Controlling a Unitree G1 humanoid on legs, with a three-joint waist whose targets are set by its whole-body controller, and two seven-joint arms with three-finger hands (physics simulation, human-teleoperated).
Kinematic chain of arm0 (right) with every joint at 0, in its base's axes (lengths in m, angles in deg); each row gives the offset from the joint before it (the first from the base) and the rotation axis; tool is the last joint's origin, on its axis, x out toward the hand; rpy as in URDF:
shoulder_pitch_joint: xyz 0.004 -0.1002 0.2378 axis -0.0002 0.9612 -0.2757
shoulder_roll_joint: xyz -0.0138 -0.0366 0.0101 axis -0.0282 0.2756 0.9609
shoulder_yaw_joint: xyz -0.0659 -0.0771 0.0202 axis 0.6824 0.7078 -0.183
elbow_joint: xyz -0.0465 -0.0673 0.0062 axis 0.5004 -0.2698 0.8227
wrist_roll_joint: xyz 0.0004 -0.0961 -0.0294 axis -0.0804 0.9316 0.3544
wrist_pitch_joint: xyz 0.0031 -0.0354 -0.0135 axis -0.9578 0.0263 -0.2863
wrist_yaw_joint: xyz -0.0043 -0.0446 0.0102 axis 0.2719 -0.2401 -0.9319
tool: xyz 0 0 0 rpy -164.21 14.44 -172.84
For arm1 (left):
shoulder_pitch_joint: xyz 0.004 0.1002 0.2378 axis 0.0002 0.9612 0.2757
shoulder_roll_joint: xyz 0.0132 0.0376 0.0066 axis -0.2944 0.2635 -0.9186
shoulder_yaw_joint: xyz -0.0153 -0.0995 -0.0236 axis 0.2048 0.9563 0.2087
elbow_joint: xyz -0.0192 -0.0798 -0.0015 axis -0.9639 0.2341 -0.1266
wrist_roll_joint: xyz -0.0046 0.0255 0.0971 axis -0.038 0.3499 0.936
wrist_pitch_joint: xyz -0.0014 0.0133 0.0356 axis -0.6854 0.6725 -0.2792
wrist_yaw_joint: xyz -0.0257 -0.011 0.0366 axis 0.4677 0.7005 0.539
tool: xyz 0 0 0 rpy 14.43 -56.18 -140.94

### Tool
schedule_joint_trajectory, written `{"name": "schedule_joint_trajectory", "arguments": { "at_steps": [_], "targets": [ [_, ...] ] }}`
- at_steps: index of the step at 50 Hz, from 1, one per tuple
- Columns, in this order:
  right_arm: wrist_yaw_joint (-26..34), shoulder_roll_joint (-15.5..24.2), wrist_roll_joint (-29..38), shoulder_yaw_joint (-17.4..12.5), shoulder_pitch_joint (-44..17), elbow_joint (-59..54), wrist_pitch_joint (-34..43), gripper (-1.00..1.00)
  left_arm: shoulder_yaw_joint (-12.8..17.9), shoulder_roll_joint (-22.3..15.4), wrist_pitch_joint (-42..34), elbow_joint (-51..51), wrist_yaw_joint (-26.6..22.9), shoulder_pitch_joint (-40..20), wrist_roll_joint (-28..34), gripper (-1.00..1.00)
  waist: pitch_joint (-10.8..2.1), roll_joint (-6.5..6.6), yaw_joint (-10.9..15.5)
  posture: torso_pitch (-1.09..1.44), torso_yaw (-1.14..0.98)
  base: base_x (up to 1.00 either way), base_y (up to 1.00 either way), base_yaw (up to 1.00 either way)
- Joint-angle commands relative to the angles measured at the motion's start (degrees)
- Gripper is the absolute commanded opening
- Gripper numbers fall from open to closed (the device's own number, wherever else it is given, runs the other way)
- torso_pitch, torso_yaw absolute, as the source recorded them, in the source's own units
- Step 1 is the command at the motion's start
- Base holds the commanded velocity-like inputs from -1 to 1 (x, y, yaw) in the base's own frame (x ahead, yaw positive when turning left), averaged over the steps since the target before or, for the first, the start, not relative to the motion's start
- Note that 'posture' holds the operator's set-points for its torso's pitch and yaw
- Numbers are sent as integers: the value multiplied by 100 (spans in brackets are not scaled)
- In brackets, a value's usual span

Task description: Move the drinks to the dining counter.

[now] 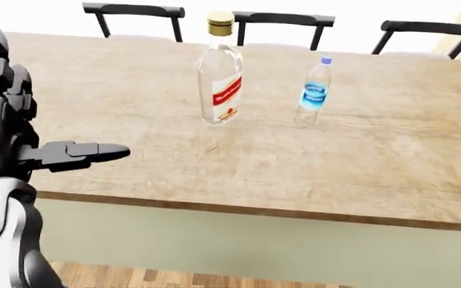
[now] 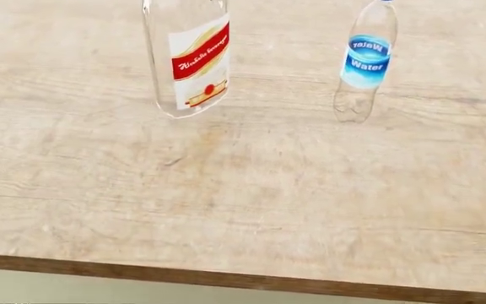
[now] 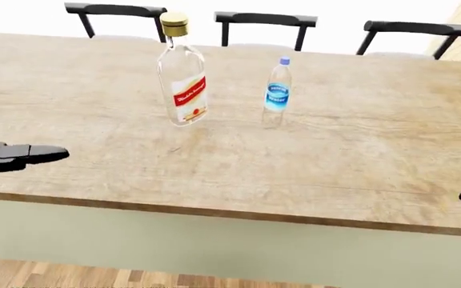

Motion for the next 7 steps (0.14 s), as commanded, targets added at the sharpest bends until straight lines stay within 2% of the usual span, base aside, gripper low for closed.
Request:
{"name": "schedule_joint_trajectory", "arguments": {
  "at_steps": [1, 5, 7],
  "targets": [
    [-210, -78, -312, -480, 144, 71, -471, 100, 177, -23, 315, 243, 352, 45, -80, 100, -77, 7, -6, 0, 0, 0, 0, 0],
    [-578, -206, -792, -1258, 659, -169, -1062, 100, 648, 83, 410, 597, 825, 390, -310, 100, -69, 1, 2, 0, 0, 0, 0, 0],
    [-602, -375, -846, -1506, 921, -208, -1417, 100, 1064, 131, 449, 766, 1048, 481, -552, 100, -60, 10, -2, 0, 0, 0, 0, 0]
  ]
}}
